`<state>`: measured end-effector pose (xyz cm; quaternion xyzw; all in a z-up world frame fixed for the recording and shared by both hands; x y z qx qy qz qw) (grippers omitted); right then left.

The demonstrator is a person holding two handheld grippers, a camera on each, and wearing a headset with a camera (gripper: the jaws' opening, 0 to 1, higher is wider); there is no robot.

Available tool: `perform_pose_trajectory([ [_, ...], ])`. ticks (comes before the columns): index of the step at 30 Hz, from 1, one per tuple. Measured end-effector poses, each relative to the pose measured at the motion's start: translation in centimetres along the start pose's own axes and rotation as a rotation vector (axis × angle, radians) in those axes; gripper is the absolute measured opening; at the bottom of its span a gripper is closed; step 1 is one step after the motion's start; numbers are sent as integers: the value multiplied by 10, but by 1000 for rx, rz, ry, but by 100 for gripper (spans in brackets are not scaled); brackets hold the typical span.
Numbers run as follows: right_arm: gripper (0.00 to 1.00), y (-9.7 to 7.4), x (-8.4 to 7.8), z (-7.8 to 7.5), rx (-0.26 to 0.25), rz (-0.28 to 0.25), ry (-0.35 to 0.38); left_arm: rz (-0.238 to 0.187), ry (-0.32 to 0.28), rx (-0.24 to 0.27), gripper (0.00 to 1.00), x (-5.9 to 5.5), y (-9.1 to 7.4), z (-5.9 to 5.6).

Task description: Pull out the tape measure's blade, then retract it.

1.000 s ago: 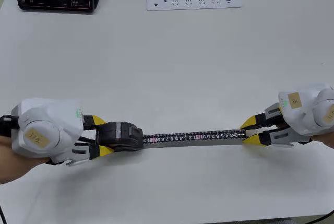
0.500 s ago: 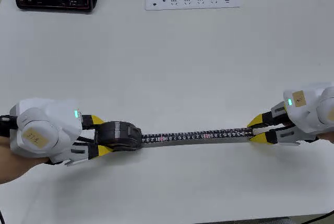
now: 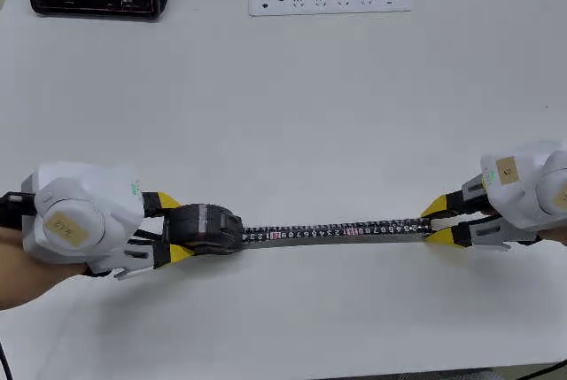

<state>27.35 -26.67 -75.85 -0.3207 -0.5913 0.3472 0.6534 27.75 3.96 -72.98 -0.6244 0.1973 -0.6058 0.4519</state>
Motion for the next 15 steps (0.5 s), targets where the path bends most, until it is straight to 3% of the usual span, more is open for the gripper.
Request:
perform_pose_trajectory([
  [10,14,-3,2,1,4,14,17,-2,-4,2,26,-1,1,1],
  [15,19,-3,4,1,5,9,34,-17,-57,-8,32,2,-1,-1],
])
Point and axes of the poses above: the centre of the closed fingertips' face, and the gripper's own axes: y roughly forward along the fingers, z roughly to its left, x roughly out of its top, the point moved 2 cm from there along -y, roughly backward along the fingers, and after that the axes turned 5 degrees about x, right-handed, at the moved point
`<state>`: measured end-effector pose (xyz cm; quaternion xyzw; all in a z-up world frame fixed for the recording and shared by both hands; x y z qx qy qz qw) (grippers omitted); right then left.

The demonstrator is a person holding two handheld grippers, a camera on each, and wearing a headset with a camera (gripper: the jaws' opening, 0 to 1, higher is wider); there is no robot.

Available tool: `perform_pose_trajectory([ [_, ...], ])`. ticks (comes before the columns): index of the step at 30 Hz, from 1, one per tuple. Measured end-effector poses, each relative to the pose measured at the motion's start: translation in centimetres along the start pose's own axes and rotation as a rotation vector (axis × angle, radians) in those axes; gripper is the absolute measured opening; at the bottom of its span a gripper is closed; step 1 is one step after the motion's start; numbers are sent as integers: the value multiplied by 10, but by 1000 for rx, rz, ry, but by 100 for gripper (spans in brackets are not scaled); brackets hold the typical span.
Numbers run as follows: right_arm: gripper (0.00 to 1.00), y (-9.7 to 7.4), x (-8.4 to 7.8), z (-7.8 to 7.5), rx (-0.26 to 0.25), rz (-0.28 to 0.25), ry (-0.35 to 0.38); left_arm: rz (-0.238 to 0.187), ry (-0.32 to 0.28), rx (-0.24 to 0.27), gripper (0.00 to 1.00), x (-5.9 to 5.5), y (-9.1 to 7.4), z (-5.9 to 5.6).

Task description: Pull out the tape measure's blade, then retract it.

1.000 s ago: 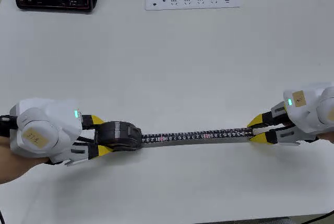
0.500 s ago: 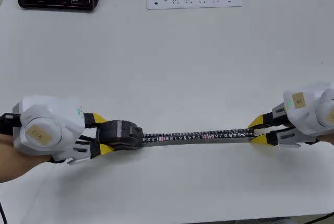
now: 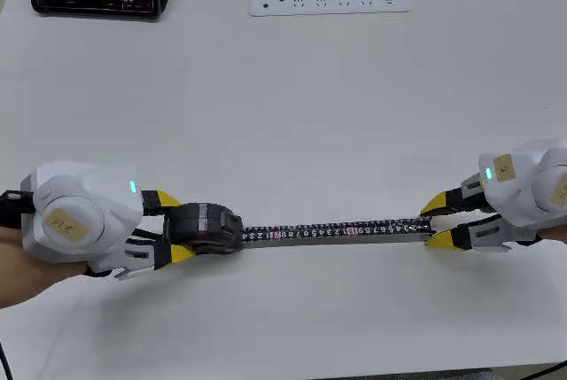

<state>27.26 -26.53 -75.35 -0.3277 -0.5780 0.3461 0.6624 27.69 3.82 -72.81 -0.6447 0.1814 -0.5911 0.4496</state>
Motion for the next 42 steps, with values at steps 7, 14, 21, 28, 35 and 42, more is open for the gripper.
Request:
perform_pose_trajectory([
  [7,19,0,1,1,-3,-7,1,1,12,5,32,1,0,-1],
  [14,25,-1,5,0,-20,-45,102,-2,-12,19,42,2,-4,-3],
  [21,35,2,11,-1,-56,-95,185,-29,-89,40,48,4,-7,-3],
  [28,43,1,11,2,-111,-140,254,-49,-153,91,54,2,-12,-2],
  [35,50,-4,13,4,-188,-175,325,-85,-242,156,56,-1,-19,-3],
  [42,55,-4,18,8,-222,-204,359,-121,-327,217,60,-2,-25,-2],
])
Point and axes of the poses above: the centre of the closed fingertips' face, and the gripper's own axes: y roughly forward along the fingers, z roughly to its left, x roughly out of its top, the point moved 2 cm from there along -y, roughly backward along the fingers, and after that the axes turned 5 degrees about x, right-handed, at the moved point
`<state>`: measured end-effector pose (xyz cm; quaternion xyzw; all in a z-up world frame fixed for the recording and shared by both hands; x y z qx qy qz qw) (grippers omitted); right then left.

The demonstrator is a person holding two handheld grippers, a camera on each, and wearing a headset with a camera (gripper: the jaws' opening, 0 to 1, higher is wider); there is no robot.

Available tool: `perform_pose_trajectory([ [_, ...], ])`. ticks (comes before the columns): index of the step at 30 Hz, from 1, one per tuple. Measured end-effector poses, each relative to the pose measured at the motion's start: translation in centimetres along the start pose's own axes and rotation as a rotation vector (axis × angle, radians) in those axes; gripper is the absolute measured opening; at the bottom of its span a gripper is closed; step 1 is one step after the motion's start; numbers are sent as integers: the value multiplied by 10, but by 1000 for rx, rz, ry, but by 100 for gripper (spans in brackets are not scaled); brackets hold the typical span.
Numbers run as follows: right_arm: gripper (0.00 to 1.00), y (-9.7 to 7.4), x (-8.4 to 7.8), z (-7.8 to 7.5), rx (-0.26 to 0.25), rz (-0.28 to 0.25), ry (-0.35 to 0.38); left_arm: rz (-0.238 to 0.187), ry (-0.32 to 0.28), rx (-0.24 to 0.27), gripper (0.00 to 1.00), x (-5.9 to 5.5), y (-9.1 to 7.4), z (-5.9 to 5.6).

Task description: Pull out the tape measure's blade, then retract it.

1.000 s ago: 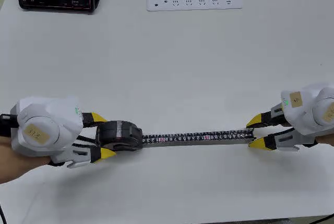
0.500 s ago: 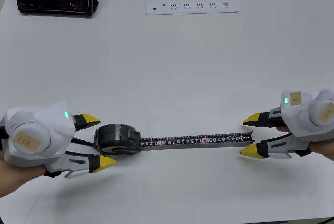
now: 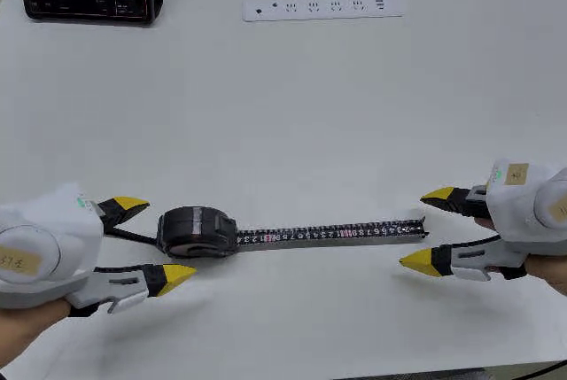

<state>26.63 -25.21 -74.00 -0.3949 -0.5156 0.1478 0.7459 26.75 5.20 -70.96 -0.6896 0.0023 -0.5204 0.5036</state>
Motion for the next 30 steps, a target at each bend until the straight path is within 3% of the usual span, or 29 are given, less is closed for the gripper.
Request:
perform_pose_trajectory([
  [12,66,-9,9,7,-80,-54,23,-33,-109,55,67,-7,-9,-3],
  [20,69,-9,4,14,-85,-58,30,-37,-124,64,71,-10,-13,-6],
  [30,71,-22,1,23,-99,-74,28,-62,-150,83,75,-14,-20,-10],
])
Point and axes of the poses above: the centre of the closed fingertips' face, and the gripper's own axes: y roughly forward along the fingers, z roughly to its left, x roughly out of its top, the point moved 2 cm from there along -y, roughly backward along the fingers, and after that the axes turned 5 degrees about x, right-handed, at the moved point
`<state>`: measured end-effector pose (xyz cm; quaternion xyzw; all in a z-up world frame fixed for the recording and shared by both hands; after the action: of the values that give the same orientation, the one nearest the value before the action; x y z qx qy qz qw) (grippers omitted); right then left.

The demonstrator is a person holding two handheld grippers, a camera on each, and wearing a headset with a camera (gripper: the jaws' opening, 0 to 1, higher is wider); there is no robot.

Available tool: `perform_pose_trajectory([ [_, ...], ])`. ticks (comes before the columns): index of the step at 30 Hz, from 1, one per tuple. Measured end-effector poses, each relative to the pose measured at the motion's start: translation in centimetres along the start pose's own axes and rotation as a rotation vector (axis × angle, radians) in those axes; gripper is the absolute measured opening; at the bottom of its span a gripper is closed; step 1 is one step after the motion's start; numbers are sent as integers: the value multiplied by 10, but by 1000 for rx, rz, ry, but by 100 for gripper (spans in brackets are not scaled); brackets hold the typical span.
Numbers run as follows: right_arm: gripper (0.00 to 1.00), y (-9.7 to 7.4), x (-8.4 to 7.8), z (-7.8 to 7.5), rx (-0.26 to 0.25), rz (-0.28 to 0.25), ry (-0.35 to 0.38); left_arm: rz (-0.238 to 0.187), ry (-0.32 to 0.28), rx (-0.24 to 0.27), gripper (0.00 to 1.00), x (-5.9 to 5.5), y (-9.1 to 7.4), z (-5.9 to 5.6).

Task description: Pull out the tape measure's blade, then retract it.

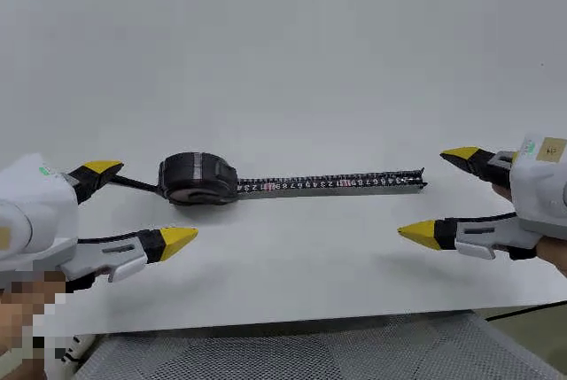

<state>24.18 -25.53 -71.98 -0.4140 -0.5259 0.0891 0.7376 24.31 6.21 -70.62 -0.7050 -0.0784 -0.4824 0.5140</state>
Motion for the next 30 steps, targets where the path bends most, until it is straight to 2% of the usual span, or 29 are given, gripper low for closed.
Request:
perform_pose_trajectory([
  [11,79,-11,1,13,-32,-42,13,-30,-51,22,80,-4,-11,-9],
  [19,84,-16,-3,19,-36,-43,22,-26,-62,24,86,-10,-17,-15],
  [30,90,-18,-8,26,-37,-41,34,-24,-66,13,89,-15,-21,-20],
])
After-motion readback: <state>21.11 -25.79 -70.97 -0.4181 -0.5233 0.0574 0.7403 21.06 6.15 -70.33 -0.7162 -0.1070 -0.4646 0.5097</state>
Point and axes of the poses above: the centre of the closed fingertips' face, and the gripper's own axes: y roughly forward along the fingers, z roughly to its left, x roughly out of its top, the point moved 2 cm from there along -y, roughly backward along the fingers, and after that the axes turned 5 degrees about x, right-handed, at the moved point
